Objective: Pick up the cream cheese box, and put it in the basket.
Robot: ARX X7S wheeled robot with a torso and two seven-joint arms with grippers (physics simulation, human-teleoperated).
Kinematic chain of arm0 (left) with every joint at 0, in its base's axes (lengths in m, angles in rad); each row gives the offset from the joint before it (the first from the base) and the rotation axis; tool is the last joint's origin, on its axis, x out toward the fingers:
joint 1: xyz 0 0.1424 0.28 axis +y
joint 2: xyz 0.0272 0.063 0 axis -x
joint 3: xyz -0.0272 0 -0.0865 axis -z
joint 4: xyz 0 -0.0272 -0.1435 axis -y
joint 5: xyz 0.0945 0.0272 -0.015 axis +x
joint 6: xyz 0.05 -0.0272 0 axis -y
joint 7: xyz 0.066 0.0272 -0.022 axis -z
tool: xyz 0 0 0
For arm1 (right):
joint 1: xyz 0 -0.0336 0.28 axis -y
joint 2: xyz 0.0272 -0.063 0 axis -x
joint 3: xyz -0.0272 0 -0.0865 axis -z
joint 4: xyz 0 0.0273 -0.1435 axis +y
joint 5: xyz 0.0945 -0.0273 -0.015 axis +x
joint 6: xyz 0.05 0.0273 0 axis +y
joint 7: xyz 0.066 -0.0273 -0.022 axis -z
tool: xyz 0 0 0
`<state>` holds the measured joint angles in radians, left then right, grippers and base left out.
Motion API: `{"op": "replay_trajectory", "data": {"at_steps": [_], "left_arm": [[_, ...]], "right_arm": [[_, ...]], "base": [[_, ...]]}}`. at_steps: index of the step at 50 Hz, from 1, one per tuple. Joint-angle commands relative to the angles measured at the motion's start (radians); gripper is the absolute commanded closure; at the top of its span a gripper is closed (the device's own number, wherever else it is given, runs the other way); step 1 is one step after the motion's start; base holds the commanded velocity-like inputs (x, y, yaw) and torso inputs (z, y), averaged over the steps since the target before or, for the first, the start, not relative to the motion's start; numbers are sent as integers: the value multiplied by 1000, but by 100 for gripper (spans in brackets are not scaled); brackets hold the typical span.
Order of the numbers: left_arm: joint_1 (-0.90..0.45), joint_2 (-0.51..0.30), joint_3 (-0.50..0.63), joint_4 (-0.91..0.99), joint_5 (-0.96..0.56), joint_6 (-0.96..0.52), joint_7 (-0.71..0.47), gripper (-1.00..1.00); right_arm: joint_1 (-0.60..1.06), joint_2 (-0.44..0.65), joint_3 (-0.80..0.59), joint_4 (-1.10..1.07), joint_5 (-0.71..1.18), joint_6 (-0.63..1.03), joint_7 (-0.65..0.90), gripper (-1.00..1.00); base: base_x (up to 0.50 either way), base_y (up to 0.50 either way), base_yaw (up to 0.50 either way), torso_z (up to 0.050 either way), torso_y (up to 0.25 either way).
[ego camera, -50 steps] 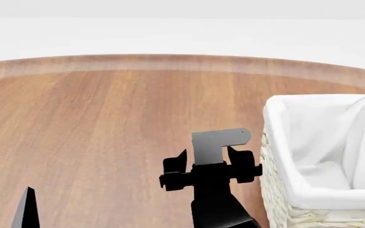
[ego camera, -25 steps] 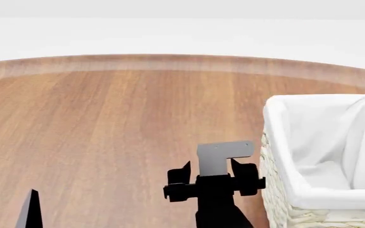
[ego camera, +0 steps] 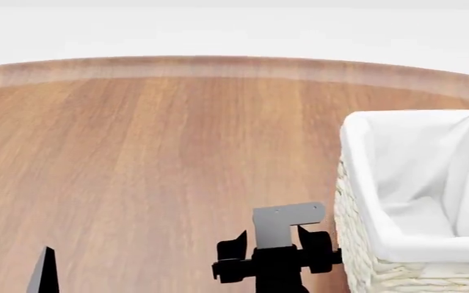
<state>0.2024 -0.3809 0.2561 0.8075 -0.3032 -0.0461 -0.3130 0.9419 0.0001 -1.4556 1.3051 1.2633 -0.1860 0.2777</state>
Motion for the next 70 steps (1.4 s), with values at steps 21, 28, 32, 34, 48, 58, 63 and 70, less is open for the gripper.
{"op": "replay_trajectory", "data": {"at_steps": [21, 28, 32, 34, 48, 58, 63, 70], "left_arm": [[-1, -7, 11, -4, -4, 12, -13, -100], [-2, -9, 11, -6, -7, 16, -16, -100], [-2, -9, 13, -6, -8, 18, -17, -100], [-2, -10, 13, -6, -8, 18, -18, -100], [-3, -16, 19, -5, -11, 19, -22, -100], [-3, -21, 17, -6, -14, 24, -25, -100], [-3, -23, 20, -10, -13, 28, -23, -100], [-10, -29, 27, -10, -13, 8, -26, -100]], "right_arm": [[-62, 0, 360, 3, -340, 68, -26, -100], [-73, 0, 445, 3, -423, 90, -34, -100], [-76, 0, 449, 3, -428, 89, -36, -100], [-75, 0, 454, 3, -432, 93, -36, -100], [-43, 0, 355, 3, -336, 55, -43, 100], [35, 0, 214, -1, -180, -3, -38, 100], [91, 0, 186, -10, -147, -34, -29, 100], [135, 106, 153, -274, -168, -17, 110, 100]], "base": [[0, 0, 0, 0, -81], [0, 0, 0, 0, 0], [0, 0, 0, 0, 0], [0, 0, 0, 0, 0], [0, 0, 0, 0, 0], [0, 0, 0, 0, 0], [0, 0, 0, 0, 0], [0, 0, 0, 0, 0]]}}
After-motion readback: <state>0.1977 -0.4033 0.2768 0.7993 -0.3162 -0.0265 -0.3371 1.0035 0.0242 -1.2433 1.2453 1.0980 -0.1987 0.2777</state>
